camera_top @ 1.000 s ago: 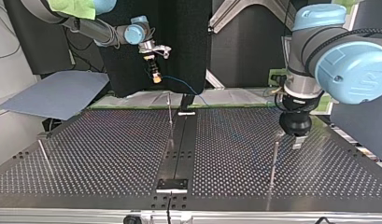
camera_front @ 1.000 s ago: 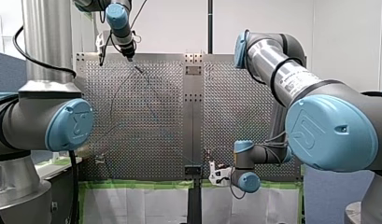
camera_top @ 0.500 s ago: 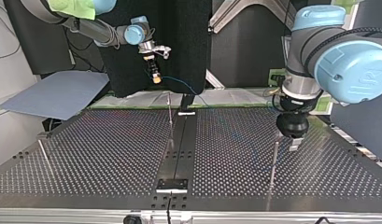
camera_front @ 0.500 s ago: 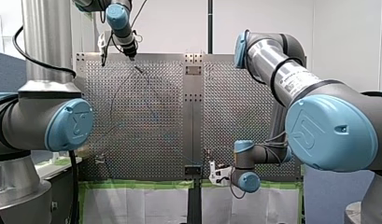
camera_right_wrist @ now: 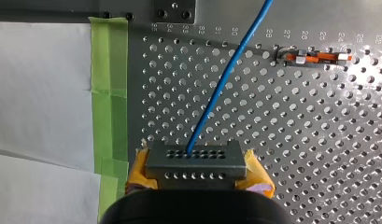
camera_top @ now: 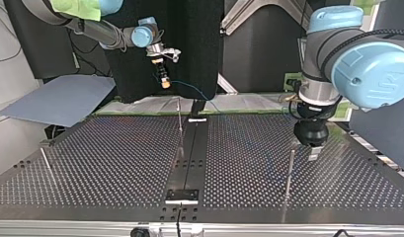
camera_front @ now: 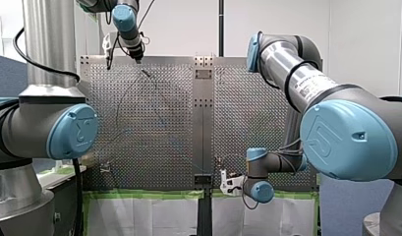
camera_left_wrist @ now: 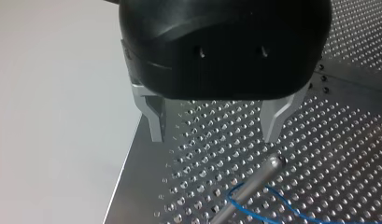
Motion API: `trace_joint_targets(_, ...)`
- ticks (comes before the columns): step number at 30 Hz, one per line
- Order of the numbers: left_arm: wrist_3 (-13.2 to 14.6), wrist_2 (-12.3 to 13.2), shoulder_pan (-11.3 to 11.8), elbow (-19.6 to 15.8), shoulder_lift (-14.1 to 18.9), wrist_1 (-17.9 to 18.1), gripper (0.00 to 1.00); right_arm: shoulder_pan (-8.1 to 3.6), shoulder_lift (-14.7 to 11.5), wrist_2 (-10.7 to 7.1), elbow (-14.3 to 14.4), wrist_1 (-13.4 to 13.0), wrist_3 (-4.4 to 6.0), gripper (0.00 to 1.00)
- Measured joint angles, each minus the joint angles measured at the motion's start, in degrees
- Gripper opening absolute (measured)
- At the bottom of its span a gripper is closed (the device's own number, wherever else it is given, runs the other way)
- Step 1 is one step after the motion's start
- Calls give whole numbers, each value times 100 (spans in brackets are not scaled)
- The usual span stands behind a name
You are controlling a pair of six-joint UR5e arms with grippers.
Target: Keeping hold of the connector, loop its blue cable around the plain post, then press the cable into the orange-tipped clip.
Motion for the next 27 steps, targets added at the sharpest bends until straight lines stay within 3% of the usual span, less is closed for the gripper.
trace_joint_targets(13,96,-612,-75,1,0,-187,100,12,-1,0,-1,9,-13,0)
trace_joint_targets(27,214,-485,-158,0,2,-153,100,17,-4,1,0,29,-21,0)
